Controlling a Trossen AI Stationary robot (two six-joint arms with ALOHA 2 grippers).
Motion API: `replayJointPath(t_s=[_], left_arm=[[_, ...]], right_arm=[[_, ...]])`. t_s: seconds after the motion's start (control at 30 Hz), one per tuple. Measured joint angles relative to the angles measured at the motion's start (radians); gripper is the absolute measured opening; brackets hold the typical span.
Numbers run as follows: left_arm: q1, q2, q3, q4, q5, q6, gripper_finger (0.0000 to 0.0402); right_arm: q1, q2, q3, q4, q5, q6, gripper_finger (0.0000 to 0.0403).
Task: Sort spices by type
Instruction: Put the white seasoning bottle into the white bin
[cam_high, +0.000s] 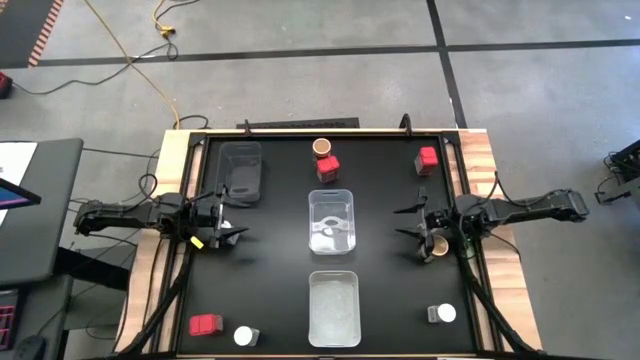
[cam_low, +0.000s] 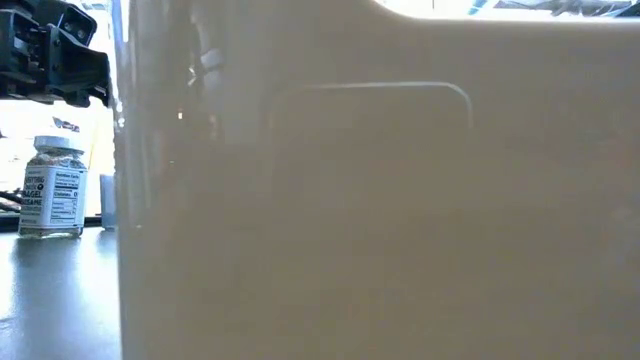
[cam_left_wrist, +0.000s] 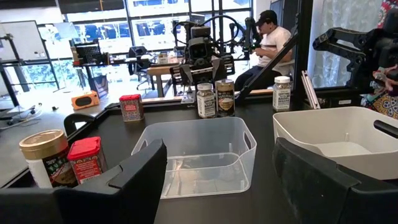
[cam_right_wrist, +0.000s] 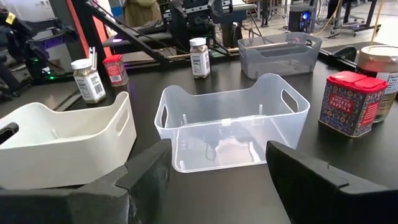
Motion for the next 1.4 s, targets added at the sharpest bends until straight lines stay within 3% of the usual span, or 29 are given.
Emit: replayJointPath(t_s=[0.3,0.63,0.97,1.4], left_arm=[[0.0,0.0,0.0,0.0,0.0,0.0,0.0282],[0.0,0.0,0.0,0.0,0.0,0.0,0.0282],[0.0,0.0,0.0,0.0,0.0,0.0,0.0282],[0.0,0.0,0.0,0.0,0.0,0.0,0.0282]], right_arm=[[0.0,0.0,0.015,0.144,0.001,0.002,0.0292],[-0.044,0.056,0.198,0.084,0.089,-0.043,0.0292],[-0.111,0.25,0.528,-0.187,0.235,-0.004,0.0292],[-0.192,0.63,1.017,-0.875,0.273,0.457,0.0292]])
